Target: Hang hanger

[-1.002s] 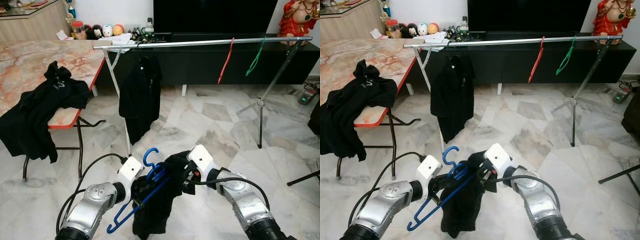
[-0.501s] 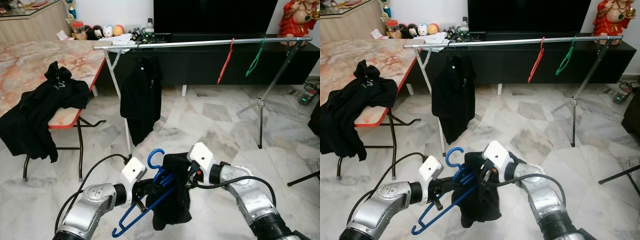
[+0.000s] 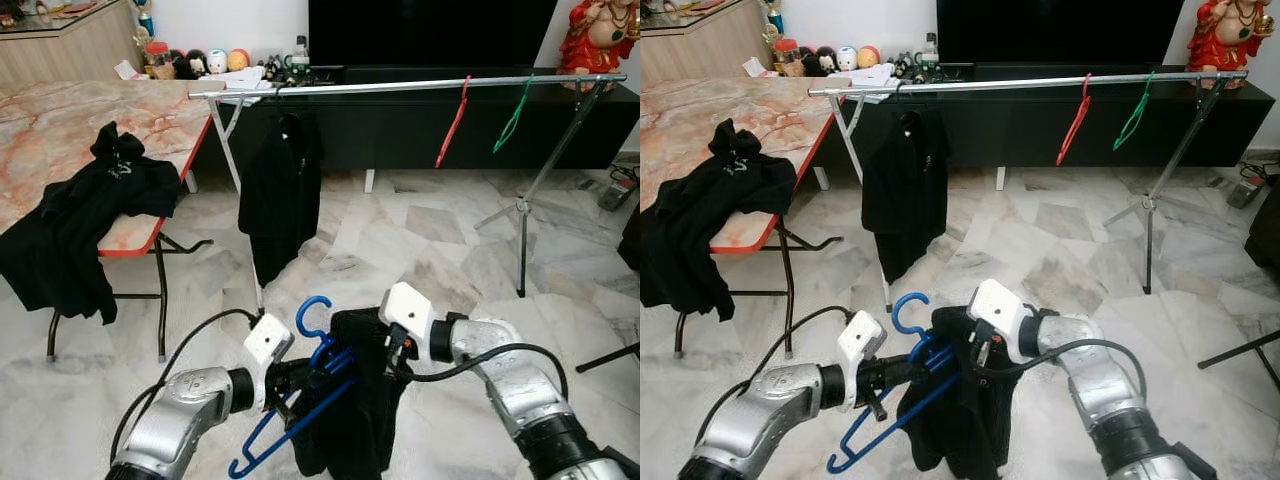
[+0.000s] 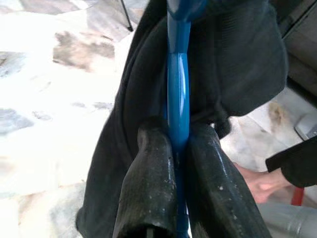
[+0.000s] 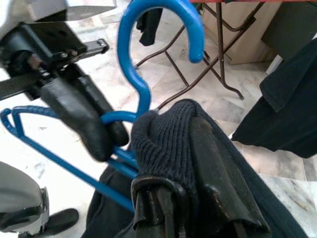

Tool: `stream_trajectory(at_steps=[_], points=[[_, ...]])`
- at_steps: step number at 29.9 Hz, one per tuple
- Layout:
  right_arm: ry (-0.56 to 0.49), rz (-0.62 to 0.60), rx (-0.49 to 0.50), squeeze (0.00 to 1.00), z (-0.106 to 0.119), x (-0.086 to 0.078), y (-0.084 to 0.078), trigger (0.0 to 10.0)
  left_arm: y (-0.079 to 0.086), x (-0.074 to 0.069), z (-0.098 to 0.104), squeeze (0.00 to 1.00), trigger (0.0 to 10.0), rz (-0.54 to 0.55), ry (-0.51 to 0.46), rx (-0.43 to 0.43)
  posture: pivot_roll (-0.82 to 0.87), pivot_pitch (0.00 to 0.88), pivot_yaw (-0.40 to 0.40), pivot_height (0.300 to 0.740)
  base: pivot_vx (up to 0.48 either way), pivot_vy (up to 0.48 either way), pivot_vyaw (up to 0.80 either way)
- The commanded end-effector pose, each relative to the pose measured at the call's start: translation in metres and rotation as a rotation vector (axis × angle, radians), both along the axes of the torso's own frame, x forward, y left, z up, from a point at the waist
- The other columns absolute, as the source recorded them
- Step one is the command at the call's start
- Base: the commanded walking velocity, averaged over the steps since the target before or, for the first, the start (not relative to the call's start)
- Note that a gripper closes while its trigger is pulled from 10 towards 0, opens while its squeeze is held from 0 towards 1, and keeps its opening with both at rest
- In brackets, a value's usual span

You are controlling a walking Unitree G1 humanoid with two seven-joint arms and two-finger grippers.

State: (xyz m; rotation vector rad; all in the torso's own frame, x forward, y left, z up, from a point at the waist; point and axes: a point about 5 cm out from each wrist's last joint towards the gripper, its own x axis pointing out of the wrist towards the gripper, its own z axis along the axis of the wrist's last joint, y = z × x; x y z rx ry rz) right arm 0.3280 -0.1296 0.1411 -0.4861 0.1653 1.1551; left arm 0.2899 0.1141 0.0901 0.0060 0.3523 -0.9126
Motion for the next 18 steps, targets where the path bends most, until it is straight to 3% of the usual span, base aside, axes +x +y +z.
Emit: stream_trajectory(at_steps=[1, 5, 14, 15, 16, 17, 18], points=[[-0.029, 0.037, -0.018, 0.0, 0.006, -0.002, 0.003, 10.0, 0.004, 0.005, 0.005, 0.0, 10.0, 0.018, -0.035, 0.007, 0.08, 0.11, 0.042, 0.74, 0.0, 0.0, 0.0], [-0.038, 0.021, -0.023, 0.0, 0.013, -0.001, -0.006, 10.0, 0.009, 0.009, 0.001, 0.0, 10.0, 0.042, -0.058, 0.078, 0.06, 0.126, 0.048, 0.74, 0.0, 0.0, 0.0], [-0.009, 0.048, -0.049, 0.0, 0.007, -0.004, -0.004, 10.0, 0.0, 0.008, 0.006, 0.0, 10.0, 0.006, -0.065, 0.016, 0.06, 0.134, 0.048, 0.74, 0.0, 0.0, 0.0], [-0.006, 0.049, -0.048, 0.28, 0.007, -0.004, -0.003, 10.0, 0.0, 0.009, 0.005, 0.0, 10.0, 0.01, -0.067, 0.019, 0.06, 0.133, 0.047, 0.74, 0.0, 0.0, 0.0], [-0.004, 0.05, -0.047, 0.28, 0.007, -0.004, -0.002, 10.0, 0.0, 0.01, 0.005, 0.0, 10.0, 0.012, -0.07, 0.022, 0.06, 0.133, 0.046, 0.74, 0.0, 0.0, 0.0], [-0.006, 0.053, -0.059, 0.63, 0.008, -0.004, -0.002, 10.0, 0.0, 0.011, 0.006, 0.0, 10.0, 0.023, -0.074, 0.019, 0.06, 0.133, 0.046, 0.74, 0.0, 0.0, 0.0], [-0.007, 0.055, -0.068, 0.63, 0.008, -0.004, -0.002, 10.0, 0.0, 0.012, 0.006, 0.0, 10.0, 0.031, -0.077, 0.015, 0.06, 0.134, 0.045, 0.74, 0.0, 0.0, 0.0]])
